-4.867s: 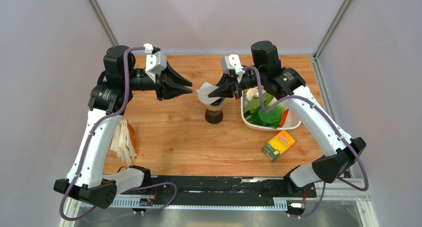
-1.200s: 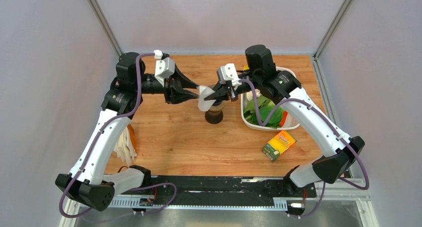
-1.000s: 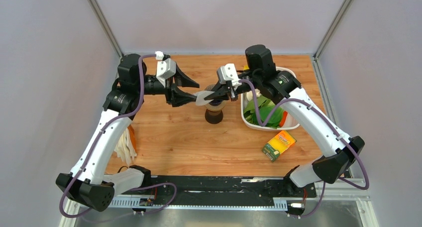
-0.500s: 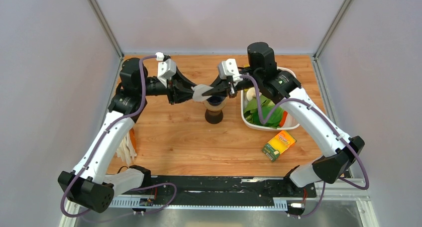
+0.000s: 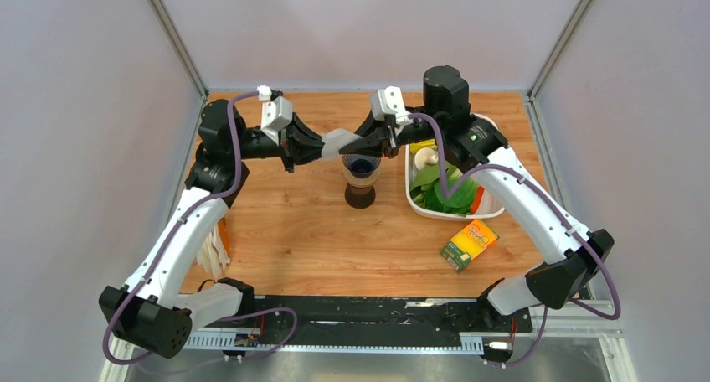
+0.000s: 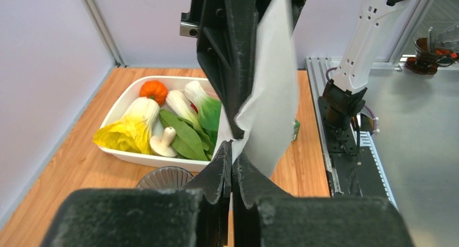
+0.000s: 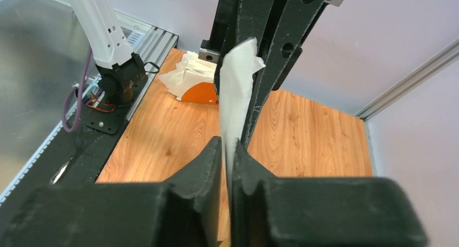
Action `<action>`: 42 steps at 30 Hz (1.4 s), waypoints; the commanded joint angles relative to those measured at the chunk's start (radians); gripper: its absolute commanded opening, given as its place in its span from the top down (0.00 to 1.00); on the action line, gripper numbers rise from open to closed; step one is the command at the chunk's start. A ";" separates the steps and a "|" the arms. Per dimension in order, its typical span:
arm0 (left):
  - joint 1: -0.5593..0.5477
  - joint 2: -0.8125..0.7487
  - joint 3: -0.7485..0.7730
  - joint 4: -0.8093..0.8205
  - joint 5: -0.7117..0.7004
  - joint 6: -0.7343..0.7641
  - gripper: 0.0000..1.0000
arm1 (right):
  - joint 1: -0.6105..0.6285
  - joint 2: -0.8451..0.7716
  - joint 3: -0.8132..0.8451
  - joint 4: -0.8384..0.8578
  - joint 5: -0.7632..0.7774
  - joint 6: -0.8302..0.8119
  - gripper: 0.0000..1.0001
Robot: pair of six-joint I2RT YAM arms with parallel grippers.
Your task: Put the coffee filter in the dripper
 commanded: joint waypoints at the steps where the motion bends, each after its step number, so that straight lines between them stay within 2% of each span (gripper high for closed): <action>1: -0.005 -0.017 0.022 -0.016 -0.003 0.049 1.00 | -0.028 -0.044 -0.019 0.062 -0.006 0.056 0.68; 2: -0.005 -0.013 0.053 -0.126 -0.011 0.086 1.00 | -0.039 -0.048 -0.021 0.062 0.001 0.064 0.54; 3: -0.005 0.003 0.075 -0.192 -0.018 0.167 1.00 | -0.050 -0.053 -0.022 0.060 0.009 0.068 0.45; 4: -0.005 0.015 0.130 -0.339 -0.026 0.277 1.00 | -0.059 -0.060 -0.025 0.057 0.023 0.068 0.40; 5: -0.005 0.040 0.157 -0.409 -0.044 0.331 1.00 | -0.065 -0.068 -0.027 0.052 0.039 0.059 0.37; 8: -0.008 0.100 0.293 -0.709 -0.105 0.558 1.00 | -0.068 -0.088 -0.026 -0.008 0.100 -0.017 0.37; 13: -0.053 0.200 0.428 -0.975 -0.267 0.770 1.00 | -0.065 -0.064 0.017 -0.115 0.120 -0.087 0.44; 16: -0.085 0.219 0.462 -1.008 -0.317 0.823 1.00 | -0.058 -0.036 0.050 -0.135 0.140 -0.085 0.48; 23: -0.106 0.232 0.475 -0.983 -0.323 0.766 1.00 | -0.048 -0.006 0.066 -0.179 0.156 -0.154 0.66; 29: -0.106 0.246 0.502 -0.966 -0.324 0.729 1.00 | -0.038 0.000 0.056 -0.217 0.154 -0.209 0.71; 30: -0.106 0.249 0.506 -0.967 -0.327 0.728 1.00 | -0.037 0.002 0.055 -0.223 0.154 -0.213 0.76; 32: -0.105 0.251 0.513 -0.965 -0.332 0.716 1.00 | -0.036 0.003 0.056 -0.227 0.151 -0.226 0.94; 33: -0.106 0.251 0.514 -0.956 -0.333 0.698 0.96 | -0.035 0.003 0.059 -0.226 0.151 -0.230 1.00; 34: -0.106 0.249 0.511 -0.939 -0.335 0.685 0.91 | -0.035 0.005 0.065 -0.227 0.151 -0.235 1.00; 35: -0.107 0.248 0.500 -0.927 -0.338 0.645 0.76 | -0.035 0.006 0.068 -0.225 0.153 -0.238 1.00; 37: -0.106 0.238 0.466 -0.868 -0.358 0.560 0.60 | -0.035 0.007 0.072 -0.216 0.160 -0.243 1.00; 39: -0.099 0.229 0.432 -0.813 -0.367 0.488 0.49 | -0.035 0.005 0.067 -0.207 0.168 -0.244 1.00; 42: -0.082 0.216 0.386 -0.709 -0.352 0.376 0.44 | -0.035 -0.006 0.054 -0.185 0.178 -0.244 1.00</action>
